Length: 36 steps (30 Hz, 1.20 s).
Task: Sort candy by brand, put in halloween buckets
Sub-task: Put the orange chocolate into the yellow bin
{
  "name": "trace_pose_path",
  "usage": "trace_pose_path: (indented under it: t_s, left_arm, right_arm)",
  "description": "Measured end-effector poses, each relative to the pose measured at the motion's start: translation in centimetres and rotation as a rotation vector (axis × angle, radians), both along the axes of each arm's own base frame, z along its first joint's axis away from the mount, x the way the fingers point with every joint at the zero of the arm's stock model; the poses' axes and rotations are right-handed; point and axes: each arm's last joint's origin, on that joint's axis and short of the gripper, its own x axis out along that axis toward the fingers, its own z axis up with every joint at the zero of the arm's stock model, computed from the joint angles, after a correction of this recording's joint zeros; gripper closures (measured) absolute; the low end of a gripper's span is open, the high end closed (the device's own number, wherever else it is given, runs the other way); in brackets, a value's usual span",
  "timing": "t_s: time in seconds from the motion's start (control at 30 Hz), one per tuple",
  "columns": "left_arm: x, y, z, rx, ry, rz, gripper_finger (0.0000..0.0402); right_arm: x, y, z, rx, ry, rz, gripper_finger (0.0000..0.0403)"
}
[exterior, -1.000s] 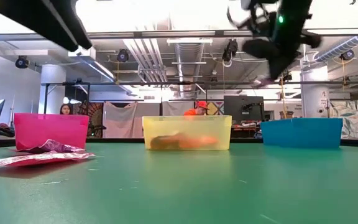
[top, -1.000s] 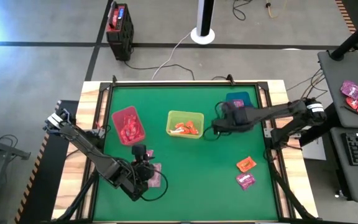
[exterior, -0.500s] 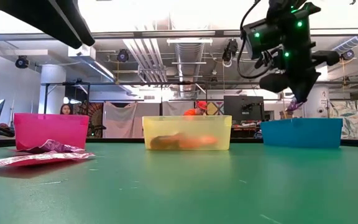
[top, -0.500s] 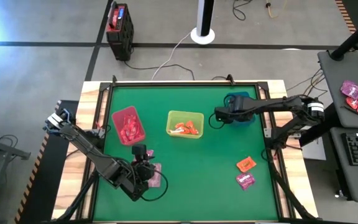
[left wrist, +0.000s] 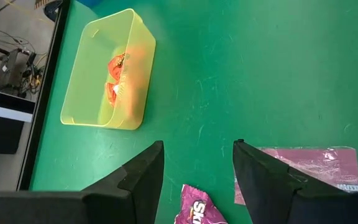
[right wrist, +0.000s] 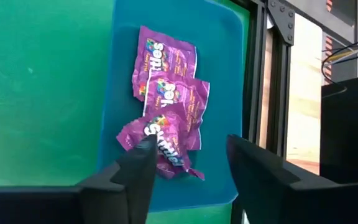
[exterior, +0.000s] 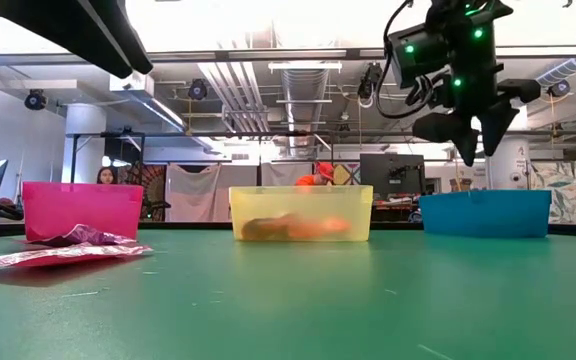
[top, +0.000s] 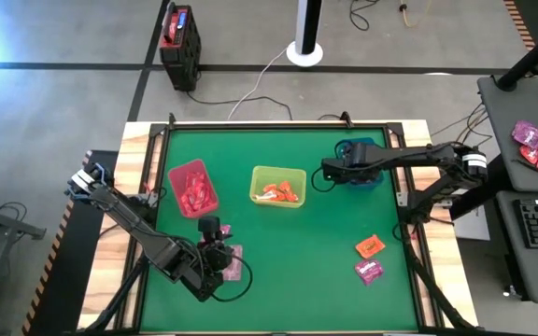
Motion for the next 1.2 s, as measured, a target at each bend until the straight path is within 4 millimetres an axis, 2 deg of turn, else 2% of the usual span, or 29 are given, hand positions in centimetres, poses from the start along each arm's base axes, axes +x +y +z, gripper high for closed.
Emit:
trace_pose_path:
  t_s: [0.13, 0.3, 0.5, 0.6, 0.73, 0.87, 0.97, 1.2]
  left_arm:
    - [0.0, 0.0, 0.0, -0.002, -0.003, 0.000, 0.0226]
    - [0.1, 0.1, 0.1, 0.035, -0.038, 0.014, 0.0226]
    - [0.1, 0.1, 0.2, 0.041, -0.049, 0.016, 0.0226]
    - [0.1, 0.1, 0.1, 0.041, -0.048, 0.016, 0.0226]
    - [0.2, 0.0, 0.2, 0.039, -0.052, 0.016, 0.0226]
    - [0.2, 0.0, 0.2, 0.044, -0.064, 0.020, 0.0226]
    - [0.2, 0.0, 0.2, 0.047, -0.062, 0.016, 0.0226]
    - [0.3, -0.1, 0.2, 0.053, -0.065, 0.003, 0.0226]
  right_arm:
    - [0.5, 0.8, 0.5, 0.072, -0.032, 0.065, 0.0194]
    - [2.1, 3.5, 2.1, 0.210, -0.124, 0.217, 0.0182]
    - [4.4, 9.8, 3.4, 0.421, -0.320, 0.555, 0.0183]
    - [4.5, 13.4, 3.2, 0.535, -0.367, 0.665, 0.0183]
    - [3.1, 16.9, 2.1, 0.618, -0.299, 0.579, 0.0183]
    - [1.9, 19.2, 0.0, 0.616, -0.223, 0.498, 0.0183]
    - [1.5, 20.2, -1.7, 0.600, -0.166, 0.433, 0.0184]
    - [1.8, 20.7, -5.8, 0.580, -0.001, 0.318, 0.0184]
